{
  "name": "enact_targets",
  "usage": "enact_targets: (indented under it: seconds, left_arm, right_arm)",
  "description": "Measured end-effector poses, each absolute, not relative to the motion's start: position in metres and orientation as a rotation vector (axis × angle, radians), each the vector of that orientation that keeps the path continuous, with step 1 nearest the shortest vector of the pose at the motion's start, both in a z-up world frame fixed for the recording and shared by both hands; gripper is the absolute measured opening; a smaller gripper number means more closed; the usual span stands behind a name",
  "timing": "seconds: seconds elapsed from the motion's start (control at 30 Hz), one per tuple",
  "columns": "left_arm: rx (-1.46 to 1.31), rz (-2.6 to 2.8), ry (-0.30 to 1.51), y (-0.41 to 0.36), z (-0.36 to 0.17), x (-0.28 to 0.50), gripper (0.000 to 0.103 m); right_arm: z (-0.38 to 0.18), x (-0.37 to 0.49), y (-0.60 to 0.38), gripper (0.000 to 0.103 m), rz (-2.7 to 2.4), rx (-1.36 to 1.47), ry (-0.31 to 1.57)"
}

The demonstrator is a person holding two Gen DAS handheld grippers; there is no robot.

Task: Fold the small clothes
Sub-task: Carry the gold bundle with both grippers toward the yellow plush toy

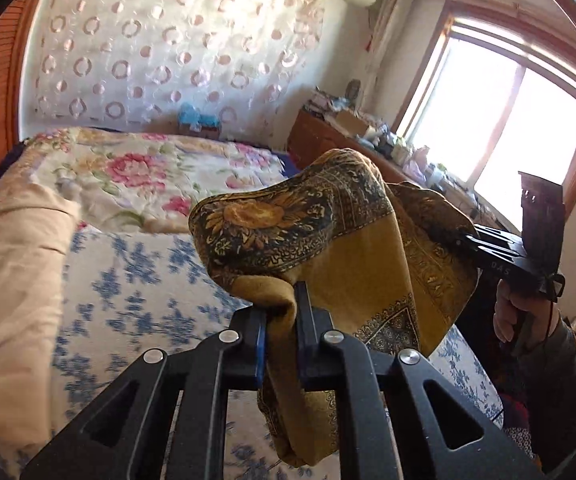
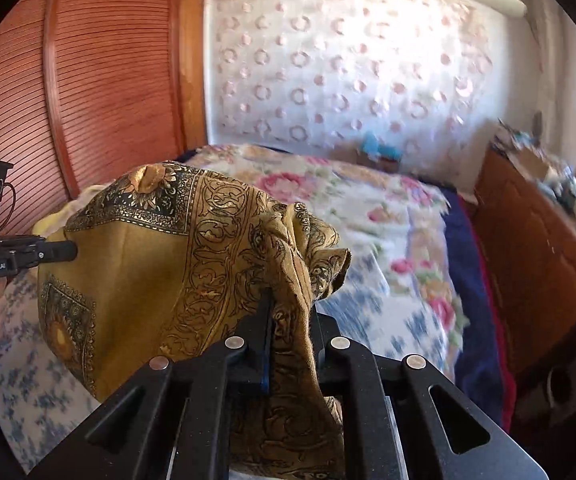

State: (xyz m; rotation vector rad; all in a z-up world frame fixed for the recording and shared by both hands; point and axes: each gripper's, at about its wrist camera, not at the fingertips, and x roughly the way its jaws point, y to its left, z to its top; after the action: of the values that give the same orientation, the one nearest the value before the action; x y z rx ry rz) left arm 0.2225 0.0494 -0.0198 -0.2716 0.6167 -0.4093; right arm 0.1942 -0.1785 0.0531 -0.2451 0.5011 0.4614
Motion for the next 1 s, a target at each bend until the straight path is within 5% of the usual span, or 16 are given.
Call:
enact_targets:
  seconds: [0.57, 1.0]
  left_arm:
    - [-0.438, 0.014, 0.499, 0.230, -0.038, 0.139, 0.012]
    - [-0.476, 0.161, 0.590, 0.262, -0.089, 0.140, 0.012]
  right_arm:
    - [0.082, 0.296, 0.077, 0.011, 0.843, -0.528, 0.356]
    - [0.039, 0.409, 0.187, 0.013, 0.979, -0.619, 0.426]
